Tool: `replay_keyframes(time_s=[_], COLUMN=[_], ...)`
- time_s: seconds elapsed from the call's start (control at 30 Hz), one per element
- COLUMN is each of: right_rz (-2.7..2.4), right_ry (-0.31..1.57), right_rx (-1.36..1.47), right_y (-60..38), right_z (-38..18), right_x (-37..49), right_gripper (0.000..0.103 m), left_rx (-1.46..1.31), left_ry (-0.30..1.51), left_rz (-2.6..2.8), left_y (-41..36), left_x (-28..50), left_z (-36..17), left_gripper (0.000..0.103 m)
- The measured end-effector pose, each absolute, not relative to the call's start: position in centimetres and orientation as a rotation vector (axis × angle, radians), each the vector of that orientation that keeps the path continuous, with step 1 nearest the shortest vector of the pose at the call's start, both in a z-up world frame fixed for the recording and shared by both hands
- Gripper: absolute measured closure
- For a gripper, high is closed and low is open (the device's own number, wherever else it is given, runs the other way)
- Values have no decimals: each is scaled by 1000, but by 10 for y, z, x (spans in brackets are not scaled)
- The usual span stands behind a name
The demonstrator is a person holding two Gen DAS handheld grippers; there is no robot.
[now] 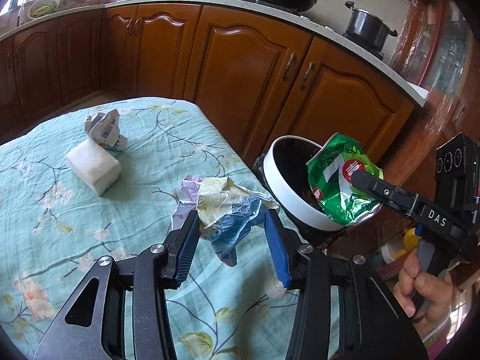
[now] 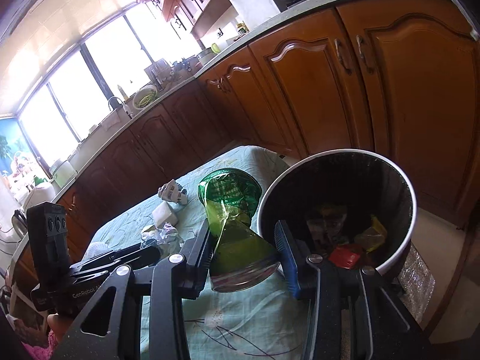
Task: Collect trash
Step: 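Carry the wrapper and green can over the bin with both grippers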
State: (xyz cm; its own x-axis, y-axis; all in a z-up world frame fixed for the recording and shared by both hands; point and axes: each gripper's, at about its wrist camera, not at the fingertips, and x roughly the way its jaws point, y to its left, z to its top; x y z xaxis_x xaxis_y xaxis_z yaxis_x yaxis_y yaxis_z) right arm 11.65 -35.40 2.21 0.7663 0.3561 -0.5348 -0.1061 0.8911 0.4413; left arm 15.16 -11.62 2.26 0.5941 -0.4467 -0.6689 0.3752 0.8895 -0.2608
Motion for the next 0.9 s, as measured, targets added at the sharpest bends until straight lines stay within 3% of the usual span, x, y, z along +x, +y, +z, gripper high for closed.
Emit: replay_keyframes(time_s=[0.9], right_rz=[126], right_ry=[647], right_rx=[455], right_y=[-417], right_z=[13], right_x=[117], right_gripper=[61], left_rx=[40], left_ry=[814], left_rz=[-597], left_y=[-227], left_x=[173], left_z=[34], left_gripper=[60])
